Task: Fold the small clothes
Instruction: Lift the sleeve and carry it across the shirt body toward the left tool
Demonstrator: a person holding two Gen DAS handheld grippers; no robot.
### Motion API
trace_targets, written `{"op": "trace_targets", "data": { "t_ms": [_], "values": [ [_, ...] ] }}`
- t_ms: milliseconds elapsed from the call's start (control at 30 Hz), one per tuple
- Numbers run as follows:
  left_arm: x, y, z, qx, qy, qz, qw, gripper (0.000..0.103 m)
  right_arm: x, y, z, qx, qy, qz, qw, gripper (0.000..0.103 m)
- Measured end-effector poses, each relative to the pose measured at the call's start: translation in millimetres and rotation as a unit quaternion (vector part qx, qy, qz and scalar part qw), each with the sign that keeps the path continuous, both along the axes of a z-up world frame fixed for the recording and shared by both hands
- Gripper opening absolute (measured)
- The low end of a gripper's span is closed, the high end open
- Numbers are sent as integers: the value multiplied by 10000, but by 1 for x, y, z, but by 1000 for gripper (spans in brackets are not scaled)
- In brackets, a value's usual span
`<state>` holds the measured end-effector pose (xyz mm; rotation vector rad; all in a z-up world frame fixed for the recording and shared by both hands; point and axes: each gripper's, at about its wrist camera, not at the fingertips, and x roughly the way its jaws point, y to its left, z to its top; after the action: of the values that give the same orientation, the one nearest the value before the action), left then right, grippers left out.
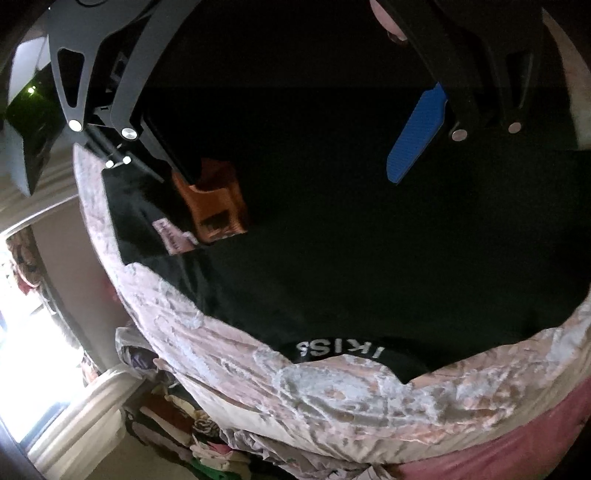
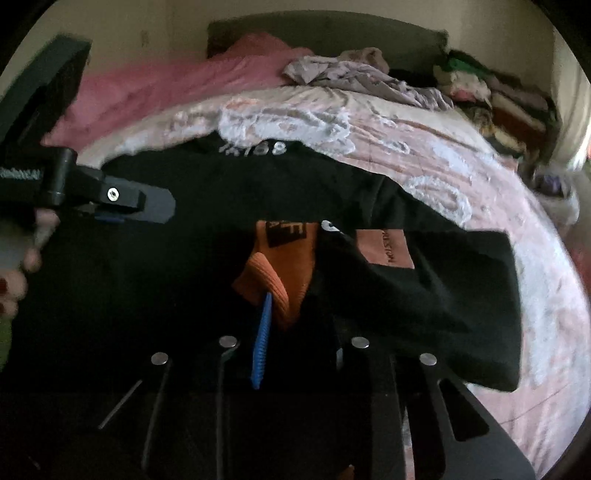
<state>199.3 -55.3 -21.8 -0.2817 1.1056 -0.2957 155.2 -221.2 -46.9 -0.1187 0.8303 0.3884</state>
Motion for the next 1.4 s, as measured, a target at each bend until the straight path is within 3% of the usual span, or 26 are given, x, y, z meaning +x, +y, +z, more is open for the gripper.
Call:
{"op": "trace_targets", "data": {
  "t_ms": [67,200,233,333,400,433,467,600,800,967,1100,1333,1367,1400],
  "values": [
    [5,-4,1,-35,44,-1,10000,94,-2,-3,3,205,-41,28,9998,21],
    [14,-4,1,-132,129,103,9998,94,-7,3,11,673,-177,228,9973,7],
    [17,-2,1,-134,140,142,9997,94,-8,7,11,710,-173,293,9969,0],
    [21,0,-2,-44,186,215,9996,93,-10,24,5,474,-104,533,9974,1],
    [22,1,-5,6,228,205,9995,91,-12,28,7,356,-101,563,9977,18],
    [22,-1,-6,19,263,165,9995,89,-13,25,9,381,-92,564,9976,41],
    [22,-1,-7,16,290,142,9995,88,-15,20,14,380,-134,521,9978,55],
    [22,-8,-12,-21,390,69,9992,81,-21,-7,29,290,-354,138,9989,57],
    [23,-26,-22,-50,539,-57,9985,75,-19,-63,37,766,-426,-642,9941,59],
    [22,-43,-30,166,643,-141,9977,75,-17,-87,37,1022,-414,-918,9897,62],
    [24,-50,-29,23,604,-98,9981,75,-18,-87,37,1052,-417,-926,9893,62],
    [29,-70,-34,5,518,-17,9987,52,-17,-85,38,1070,-429,-880,9894,62],
    [30,-73,-34,41,483,-8,9988,44,-18,-85,38,1066,-427,-876,9895,62],
    [29,-76,-34,50,438,-22,9990,28,-17,-84,37,1056,-422,-868,9897,62]
  ]
}}
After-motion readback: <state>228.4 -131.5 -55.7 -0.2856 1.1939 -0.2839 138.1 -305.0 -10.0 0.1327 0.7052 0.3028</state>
